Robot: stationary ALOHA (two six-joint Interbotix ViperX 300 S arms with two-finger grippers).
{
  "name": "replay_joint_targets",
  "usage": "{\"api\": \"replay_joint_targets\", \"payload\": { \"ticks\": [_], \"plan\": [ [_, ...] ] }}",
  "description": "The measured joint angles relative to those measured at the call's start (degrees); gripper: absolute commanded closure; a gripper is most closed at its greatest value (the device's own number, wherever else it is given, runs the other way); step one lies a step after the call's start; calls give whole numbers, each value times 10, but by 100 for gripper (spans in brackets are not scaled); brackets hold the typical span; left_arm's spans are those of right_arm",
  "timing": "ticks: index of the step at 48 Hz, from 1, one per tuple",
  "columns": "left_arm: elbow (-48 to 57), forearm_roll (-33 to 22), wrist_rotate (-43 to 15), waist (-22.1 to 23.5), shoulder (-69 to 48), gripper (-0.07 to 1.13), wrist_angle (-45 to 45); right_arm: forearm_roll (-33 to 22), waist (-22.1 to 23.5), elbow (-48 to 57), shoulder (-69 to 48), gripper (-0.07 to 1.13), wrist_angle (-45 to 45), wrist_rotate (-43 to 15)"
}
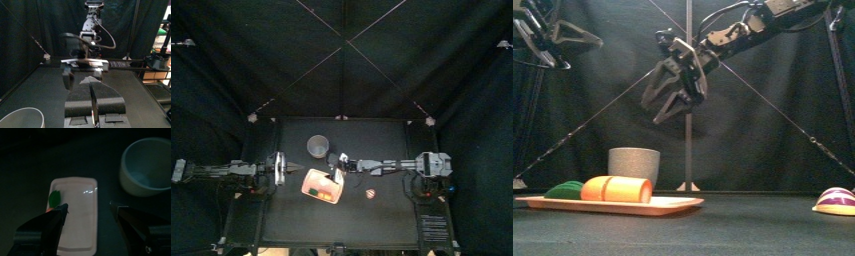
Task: Pick the carrot then place it on the pink plate
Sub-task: Drop carrot on the pink plate and return to neutral
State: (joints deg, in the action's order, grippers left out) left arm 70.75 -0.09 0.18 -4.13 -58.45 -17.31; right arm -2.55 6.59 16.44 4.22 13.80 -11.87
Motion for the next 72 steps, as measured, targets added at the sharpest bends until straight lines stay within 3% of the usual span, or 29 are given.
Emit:
{"api": "replay_joint_targets", "payload": {
  "ticks": [21,42,52,72],
  "plan": [
    [-1,-1,0,0,0,110,1,-19,-3,244,-282,7,-217,1],
    [1,-1,0,0,0,110,0,-49,-24,426,-583,7,-245,-1],
    [2,-1,-1,0,-1,110,1,-52,-31,464,-637,7,-246,-1],
    [2,-1,-1,0,-1,110,0,-62,-17,490,-635,7,-247,3]
  ]
}}
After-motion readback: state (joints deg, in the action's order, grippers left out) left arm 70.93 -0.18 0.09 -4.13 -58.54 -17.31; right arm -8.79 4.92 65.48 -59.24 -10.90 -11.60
